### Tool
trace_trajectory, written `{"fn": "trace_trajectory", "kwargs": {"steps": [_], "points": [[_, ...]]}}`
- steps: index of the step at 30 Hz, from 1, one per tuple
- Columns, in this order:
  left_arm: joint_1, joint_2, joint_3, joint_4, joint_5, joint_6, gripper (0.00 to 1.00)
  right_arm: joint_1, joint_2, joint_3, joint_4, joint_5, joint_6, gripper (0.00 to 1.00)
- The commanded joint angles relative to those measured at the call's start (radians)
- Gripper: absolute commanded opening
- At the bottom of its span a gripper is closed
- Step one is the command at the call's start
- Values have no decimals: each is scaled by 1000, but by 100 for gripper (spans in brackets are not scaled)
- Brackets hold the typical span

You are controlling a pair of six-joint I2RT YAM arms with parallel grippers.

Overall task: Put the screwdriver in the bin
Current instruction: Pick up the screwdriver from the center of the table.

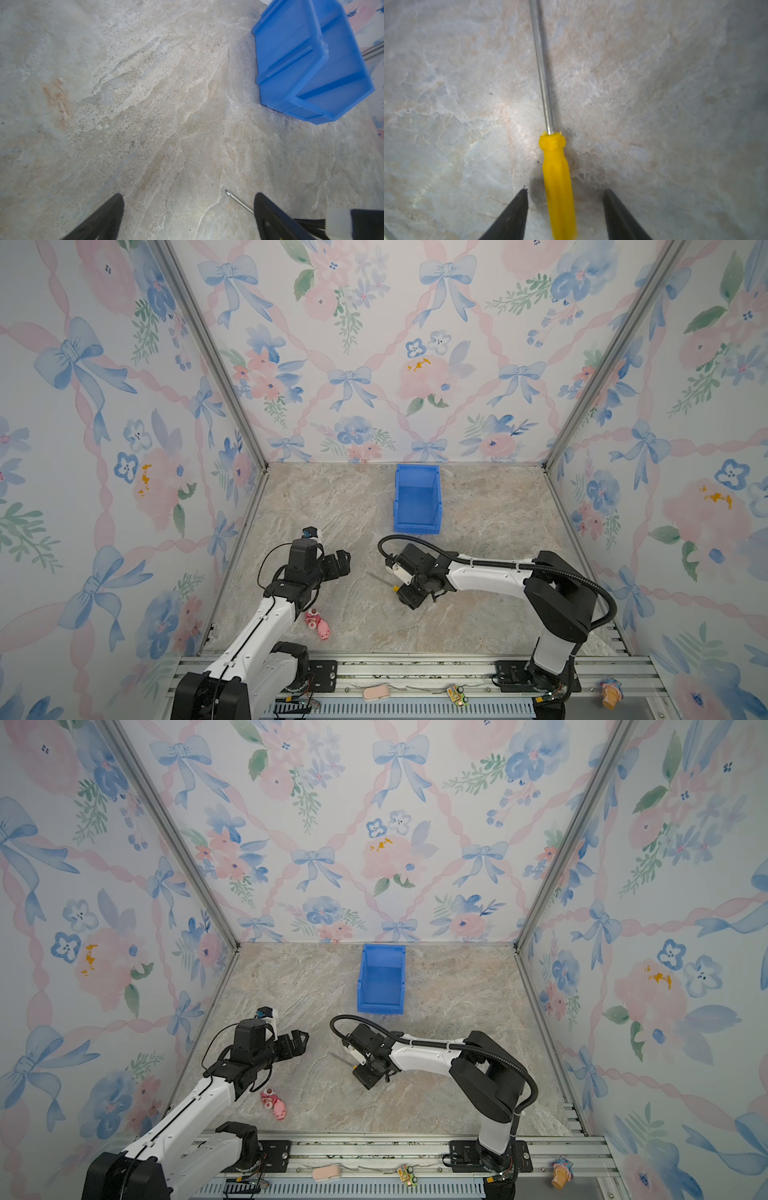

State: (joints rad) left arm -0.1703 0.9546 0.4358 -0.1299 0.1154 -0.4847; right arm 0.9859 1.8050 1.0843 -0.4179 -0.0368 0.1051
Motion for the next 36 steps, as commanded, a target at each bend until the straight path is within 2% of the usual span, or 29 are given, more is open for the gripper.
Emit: {"fn": "trace_trajectory", "kwargs": {"steps": [1, 8, 20, 30, 36], "points": [[-4, -14, -14, -19, -22, -12, 98, 17, 29, 14, -23, 24, -3, 48], [-4, -29, -24, -19, -35, -14, 98, 18, 24, 5, -39, 31, -15, 28], [-4, -41, -35, -19, -44, -21, 98, 12, -42, -8, -29, 28, -2, 4], [-4, -48, -22, -20, -41, -17, 98, -11, -195, -18, -41, 46, 61, 0], [-3, -43, -10, -18, -42, -14, 98, -70, -285, 10, -77, 80, 135, 0]]}}
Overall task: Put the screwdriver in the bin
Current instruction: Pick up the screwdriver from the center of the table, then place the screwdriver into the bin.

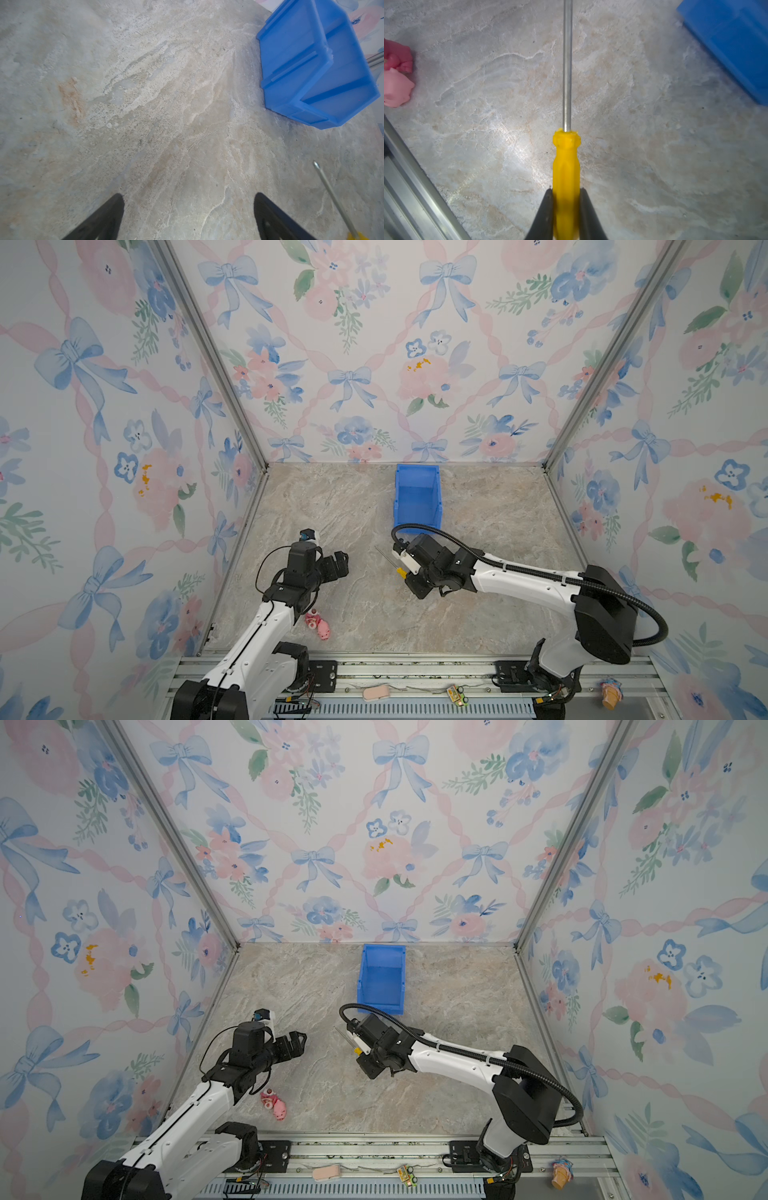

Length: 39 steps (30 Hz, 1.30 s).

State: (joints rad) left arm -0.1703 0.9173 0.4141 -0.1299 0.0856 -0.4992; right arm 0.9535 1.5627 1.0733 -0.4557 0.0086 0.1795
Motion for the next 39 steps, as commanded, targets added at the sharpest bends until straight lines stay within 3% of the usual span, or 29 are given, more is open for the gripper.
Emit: {"fn": "trace_trajectory", "kwargs": {"steps": [1, 7, 14, 21, 27, 39], "points": [[-4, -2, 12, -19, -9, 2, 98, -54, -56, 28, -44, 41, 78, 0], [-10, -1, 30, -16, 25, 25, 98, -161, -65, 130, -94, 71, 147, 0], [-35, -16, 46, -8, 65, 42, 98, -270, 49, 272, -94, 95, 241, 0], [-54, -30, 55, -6, 69, 41, 98, -289, 255, 473, -91, 135, 321, 1], [-58, -59, 55, -6, 64, 38, 98, -312, 395, 550, -65, 133, 398, 3], [-59, -89, 39, -8, 49, 44, 98, -323, 562, 682, -73, 136, 379, 10]]}}
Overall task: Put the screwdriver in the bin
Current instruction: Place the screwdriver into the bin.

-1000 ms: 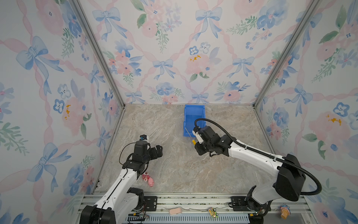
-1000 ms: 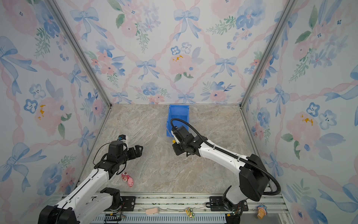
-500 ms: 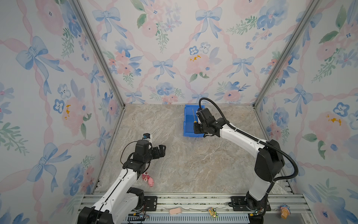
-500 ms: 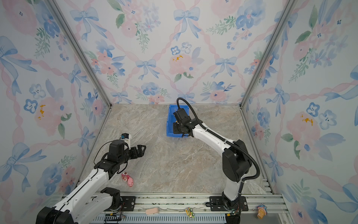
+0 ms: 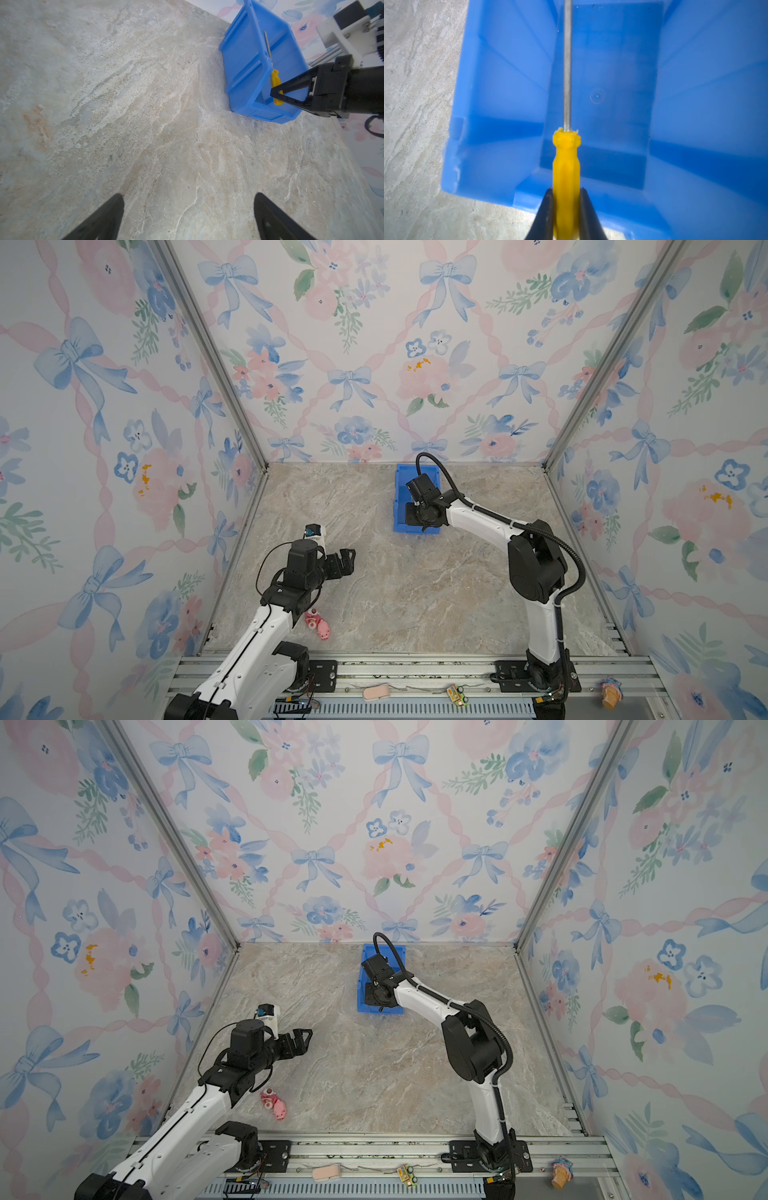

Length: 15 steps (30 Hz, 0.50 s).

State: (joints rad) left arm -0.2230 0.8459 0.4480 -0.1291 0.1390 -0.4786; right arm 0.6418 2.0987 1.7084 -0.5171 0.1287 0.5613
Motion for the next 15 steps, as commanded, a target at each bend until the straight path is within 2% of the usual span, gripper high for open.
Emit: {"fn": "trace_trajectory", "kwargs": {"steps": [1, 5, 15], "points": [[-6, -17, 4, -8, -4, 32, 98, -11, 37, 57, -16, 16, -9, 13], [-6, -4, 4, -9, 3, 43, 98, -14, 68, 76, -22, 19, -13, 21], [-6, 21, 17, -8, -13, 40, 98, -8, 52, 81, -5, 40, -49, 58]]}}
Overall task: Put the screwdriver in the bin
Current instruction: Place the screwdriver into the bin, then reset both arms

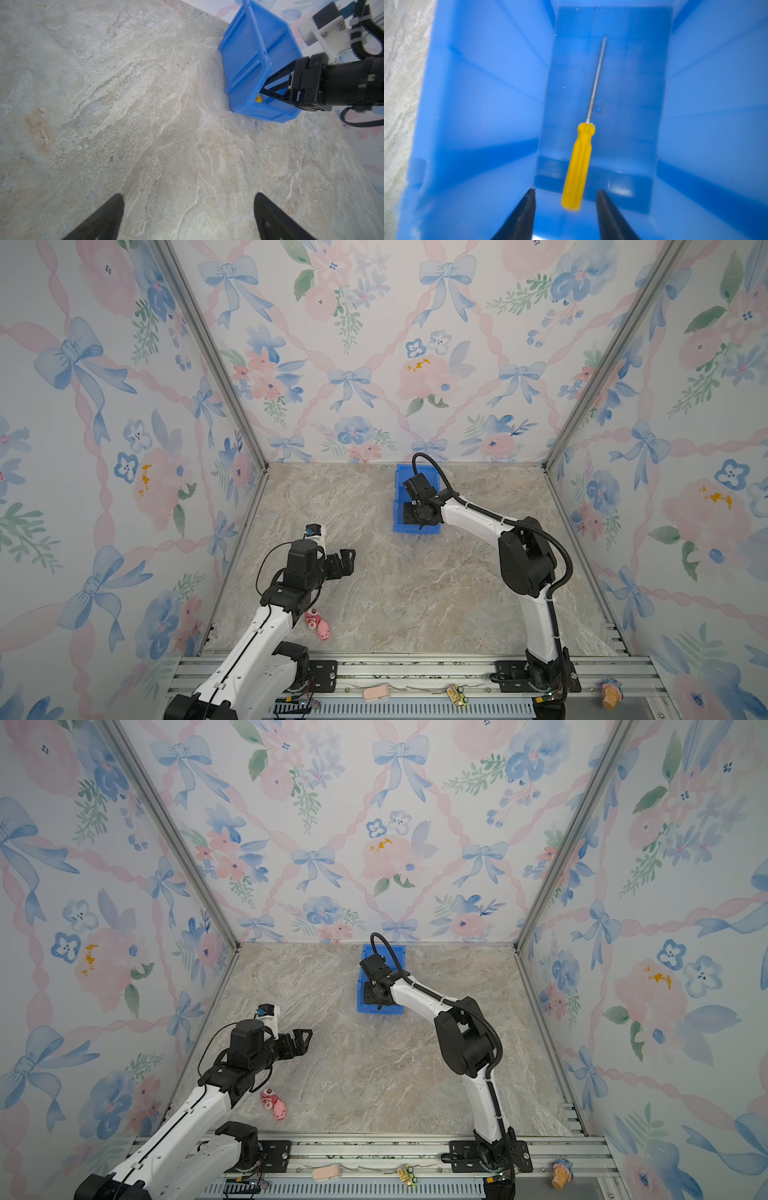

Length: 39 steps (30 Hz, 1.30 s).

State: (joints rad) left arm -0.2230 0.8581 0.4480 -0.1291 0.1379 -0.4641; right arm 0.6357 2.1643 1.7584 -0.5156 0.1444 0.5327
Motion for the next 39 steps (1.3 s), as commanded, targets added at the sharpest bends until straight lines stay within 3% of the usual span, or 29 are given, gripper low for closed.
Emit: {"fn": "trace_trajectory", "kwargs": {"steps": [1, 7, 12, 15, 23, 29, 34, 39], "points": [[-7, 11, 18, -7, -12, 25, 98, 2, -27, 30, -1, 24, -30, 61], [-6, 19, 17, -8, -52, 23, 98, 42, -159, -33, 27, 38, -117, 76], [-3, -10, 6, -15, -220, 17, 98, 61, -357, -233, 85, 60, -156, 88], [0, -13, 17, -11, -251, 20, 98, 62, -499, -378, 115, 90, -186, 97], [0, 65, 37, -9, -444, -5, 98, 5, -842, -712, 135, 167, -273, 97], [-1, -1, -21, 70, -551, 25, 98, -168, -1072, -923, 168, 122, -264, 97], [0, -47, -75, 135, -558, 62, 98, -294, -1167, -995, 141, 95, -282, 97], [0, -82, -102, 128, -489, 158, 98, -370, -1231, -1041, 128, 75, -298, 97]]}}
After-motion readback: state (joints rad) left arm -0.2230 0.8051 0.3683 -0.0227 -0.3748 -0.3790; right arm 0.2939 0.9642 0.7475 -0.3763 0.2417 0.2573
